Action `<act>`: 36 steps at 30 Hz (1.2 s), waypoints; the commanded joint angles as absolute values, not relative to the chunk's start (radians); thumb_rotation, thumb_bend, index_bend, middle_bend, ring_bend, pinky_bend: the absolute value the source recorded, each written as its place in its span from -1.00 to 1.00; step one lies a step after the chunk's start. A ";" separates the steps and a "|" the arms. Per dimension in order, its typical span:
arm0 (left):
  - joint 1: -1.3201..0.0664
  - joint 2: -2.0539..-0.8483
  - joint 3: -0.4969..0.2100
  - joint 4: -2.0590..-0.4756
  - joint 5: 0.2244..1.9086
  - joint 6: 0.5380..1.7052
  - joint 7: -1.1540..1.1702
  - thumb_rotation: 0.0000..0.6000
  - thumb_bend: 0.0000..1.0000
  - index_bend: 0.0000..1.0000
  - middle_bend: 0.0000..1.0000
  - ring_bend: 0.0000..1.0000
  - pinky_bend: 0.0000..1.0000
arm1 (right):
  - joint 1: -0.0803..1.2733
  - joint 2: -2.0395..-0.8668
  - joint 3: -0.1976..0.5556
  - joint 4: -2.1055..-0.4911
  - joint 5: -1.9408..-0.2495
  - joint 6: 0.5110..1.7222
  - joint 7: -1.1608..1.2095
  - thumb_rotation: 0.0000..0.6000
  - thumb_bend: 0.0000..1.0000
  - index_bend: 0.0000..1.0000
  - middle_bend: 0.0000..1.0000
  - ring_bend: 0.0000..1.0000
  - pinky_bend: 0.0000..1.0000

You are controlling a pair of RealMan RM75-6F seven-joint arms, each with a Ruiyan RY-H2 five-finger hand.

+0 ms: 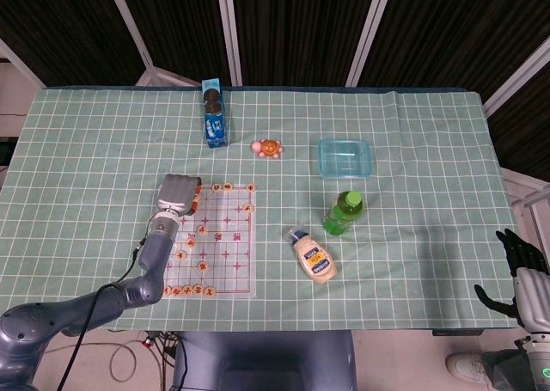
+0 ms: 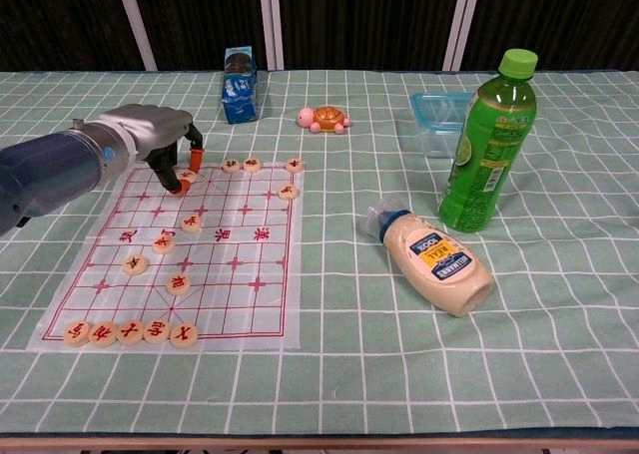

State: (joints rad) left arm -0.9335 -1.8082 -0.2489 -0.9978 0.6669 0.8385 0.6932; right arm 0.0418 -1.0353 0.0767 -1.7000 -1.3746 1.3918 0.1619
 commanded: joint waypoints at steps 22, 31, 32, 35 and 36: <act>-0.952 -1.814 -0.265 -0.955 0.676 0.836 0.681 1.00 -0.28 0.02 1.00 0.95 1.00 | 0.041 -1.033 0.078 -1.700 -1.373 1.391 0.168 1.00 -0.37 -1.00 -1.00 -1.00 -1.00; -0.967 -1.843 -0.272 -0.898 0.676 0.818 0.674 1.00 -0.28 0.02 1.00 0.94 1.00 | 0.040 -1.034 0.078 -1.698 -1.373 1.392 0.168 1.00 -0.37 -1.00 -1.00 -1.00 -1.00; -0.968 -1.846 -0.273 -0.892 0.677 0.815 0.673 1.00 -0.28 0.02 1.00 0.94 1.00 | 0.041 -1.034 0.079 -1.698 -1.373 1.392 0.168 1.00 -0.37 -1.00 -1.00 -1.00 -1.00; -0.972 -1.857 -0.272 -0.873 0.683 0.810 0.669 1.00 -0.28 0.02 1.00 0.94 1.00 | 0.040 -1.035 0.079 -1.696 -1.373 1.392 0.169 1.00 -0.37 -1.00 -1.00 -1.00 -1.00; -0.972 -1.860 -0.273 -0.867 0.684 0.808 0.668 1.00 -0.28 0.02 1.00 0.94 1.00 | 0.040 -1.034 0.079 -1.695 -1.372 1.391 0.170 1.00 -0.37 -1.00 -1.00 -1.00 -1.00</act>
